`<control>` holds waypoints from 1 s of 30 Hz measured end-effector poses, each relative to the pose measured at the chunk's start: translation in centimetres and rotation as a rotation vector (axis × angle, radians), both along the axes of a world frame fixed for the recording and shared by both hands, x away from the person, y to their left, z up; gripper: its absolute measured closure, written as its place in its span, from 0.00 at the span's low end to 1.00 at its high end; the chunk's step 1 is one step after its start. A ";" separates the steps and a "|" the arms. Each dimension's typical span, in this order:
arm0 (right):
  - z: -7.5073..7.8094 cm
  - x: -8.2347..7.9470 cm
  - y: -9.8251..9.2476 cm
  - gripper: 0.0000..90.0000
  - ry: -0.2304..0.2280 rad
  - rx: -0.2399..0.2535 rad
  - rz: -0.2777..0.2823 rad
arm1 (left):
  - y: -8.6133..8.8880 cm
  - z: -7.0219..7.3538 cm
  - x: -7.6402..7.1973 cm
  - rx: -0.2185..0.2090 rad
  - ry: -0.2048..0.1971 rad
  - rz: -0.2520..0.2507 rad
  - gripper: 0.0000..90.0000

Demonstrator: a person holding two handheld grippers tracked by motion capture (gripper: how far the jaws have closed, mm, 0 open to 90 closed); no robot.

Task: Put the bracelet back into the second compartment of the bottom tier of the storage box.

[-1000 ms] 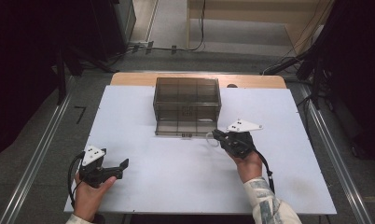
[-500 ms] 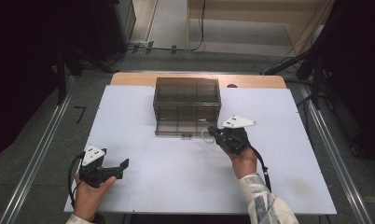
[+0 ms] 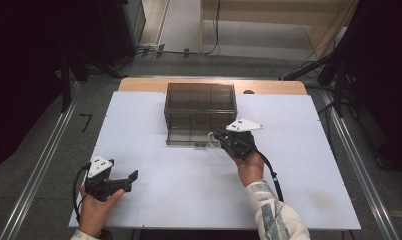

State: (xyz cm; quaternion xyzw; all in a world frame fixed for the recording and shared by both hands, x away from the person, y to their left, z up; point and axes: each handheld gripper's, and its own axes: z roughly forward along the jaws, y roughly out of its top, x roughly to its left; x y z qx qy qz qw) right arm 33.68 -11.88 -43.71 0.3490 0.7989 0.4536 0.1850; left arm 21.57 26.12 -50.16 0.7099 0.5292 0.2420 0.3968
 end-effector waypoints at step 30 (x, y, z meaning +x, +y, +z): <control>-2.6 3.4 3.8 0.92 0.014 0.067 -0.042 | 0.2 -0.1 -0.1 -0.012 0.001 -0.005 0.06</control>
